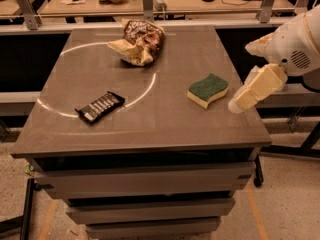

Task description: Move sponge near brown chip bag

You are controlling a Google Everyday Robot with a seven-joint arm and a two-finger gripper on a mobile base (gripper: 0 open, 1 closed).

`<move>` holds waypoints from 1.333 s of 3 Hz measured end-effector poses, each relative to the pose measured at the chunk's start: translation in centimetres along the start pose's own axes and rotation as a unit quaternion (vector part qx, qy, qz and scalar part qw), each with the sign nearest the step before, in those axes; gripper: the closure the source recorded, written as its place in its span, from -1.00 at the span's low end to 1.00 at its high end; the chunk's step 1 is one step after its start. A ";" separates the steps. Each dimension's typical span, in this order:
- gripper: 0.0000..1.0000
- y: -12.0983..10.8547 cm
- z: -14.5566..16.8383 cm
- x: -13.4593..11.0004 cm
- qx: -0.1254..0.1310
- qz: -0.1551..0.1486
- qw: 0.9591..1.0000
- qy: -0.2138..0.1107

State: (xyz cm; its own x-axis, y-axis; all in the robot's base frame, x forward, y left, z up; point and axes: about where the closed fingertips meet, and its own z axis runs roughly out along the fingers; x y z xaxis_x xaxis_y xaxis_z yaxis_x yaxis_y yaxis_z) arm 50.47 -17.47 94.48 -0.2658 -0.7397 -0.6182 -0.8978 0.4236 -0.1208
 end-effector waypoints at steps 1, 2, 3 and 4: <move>-1.00 -1.0 1.0 -0.4 0.050 0.021 0.998 -0.029; -1.00 -1.9 1.1 -0.8 0.071 0.022 0.996 -0.040; -1.00 -1.9 1.2 -0.8 0.071 0.022 0.996 -0.040; -1.00 -3.1 2.9 -0.3 0.088 0.042 0.994 -0.047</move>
Offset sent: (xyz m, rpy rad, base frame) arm 0.0125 0.0038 -0.0043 0.0392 -0.0737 -0.0833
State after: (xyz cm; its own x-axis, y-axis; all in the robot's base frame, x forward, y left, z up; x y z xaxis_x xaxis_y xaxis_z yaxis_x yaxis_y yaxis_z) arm 54.36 -17.04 92.83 -0.2967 -0.6489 -0.7007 -0.7965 0.5730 -0.1933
